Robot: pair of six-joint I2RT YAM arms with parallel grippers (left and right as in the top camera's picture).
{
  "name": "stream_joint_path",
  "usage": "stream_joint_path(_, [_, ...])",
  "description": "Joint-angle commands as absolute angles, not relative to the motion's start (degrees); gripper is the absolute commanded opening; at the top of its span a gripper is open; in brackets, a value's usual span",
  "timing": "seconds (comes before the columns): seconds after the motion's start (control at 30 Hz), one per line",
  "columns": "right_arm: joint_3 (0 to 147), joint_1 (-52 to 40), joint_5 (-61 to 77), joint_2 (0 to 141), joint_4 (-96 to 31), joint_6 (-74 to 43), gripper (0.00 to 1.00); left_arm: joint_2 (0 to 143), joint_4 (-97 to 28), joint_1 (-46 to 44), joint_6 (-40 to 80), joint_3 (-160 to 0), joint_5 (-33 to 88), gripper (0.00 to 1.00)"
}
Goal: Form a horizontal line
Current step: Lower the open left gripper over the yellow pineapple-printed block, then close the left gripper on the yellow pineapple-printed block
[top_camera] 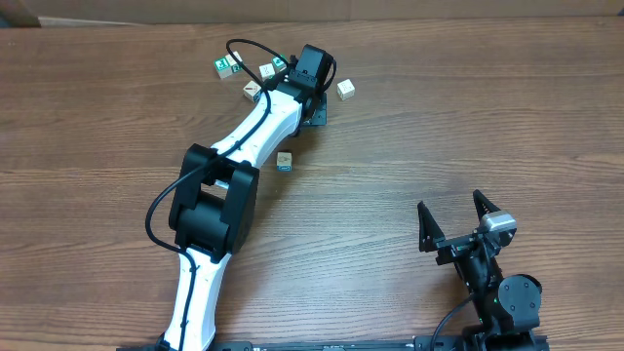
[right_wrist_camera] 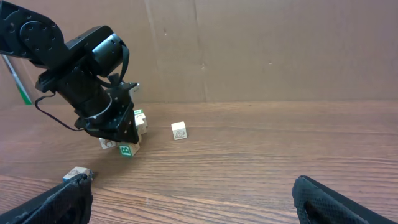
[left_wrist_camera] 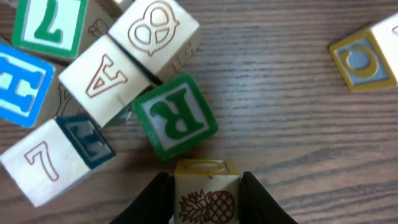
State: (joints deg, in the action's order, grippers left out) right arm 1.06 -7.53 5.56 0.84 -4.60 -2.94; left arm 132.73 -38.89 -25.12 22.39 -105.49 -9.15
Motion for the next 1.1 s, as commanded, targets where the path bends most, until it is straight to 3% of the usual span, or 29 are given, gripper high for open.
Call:
stream_joint_path(0.0, [0.47, -7.27, 5.19, 0.16, -4.4, -2.72, 1.0, 134.1, -42.17, -25.54, 22.72, -104.9, -7.42, 0.27])
stream_joint_path(0.2, [0.47, -7.27, 5.19, 0.16, -4.4, -2.72, 1.0, 134.08, -48.21, -25.61, 22.74, -106.87, -7.07, 0.27])
stream_joint_path(0.33, [0.47, -7.27, 5.19, 0.16, -4.4, -2.72, 1.0, 134.08, -49.15, -25.69, 22.72, -107.04, -5.69, 0.42])
stream_joint_path(0.43, [0.47, -7.27, 5.19, 0.16, -4.4, -2.72, 1.0, 134.08, -49.01, -25.67, 22.72, -107.04, -5.74, 0.45])
stream_joint_path(0.63, [0.47, -7.27, 5.19, 0.16, -4.4, -2.72, 1.0, 134.08, -48.71, -25.67, 22.72, -107.04, -5.74, 0.38])
stream_joint_path(1.07, [0.47, -7.27, 5.19, 0.16, -4.4, -2.72, 1.0, 134.08, -46.98, -25.67, 22.72, -107.15, -6.55, 0.39])
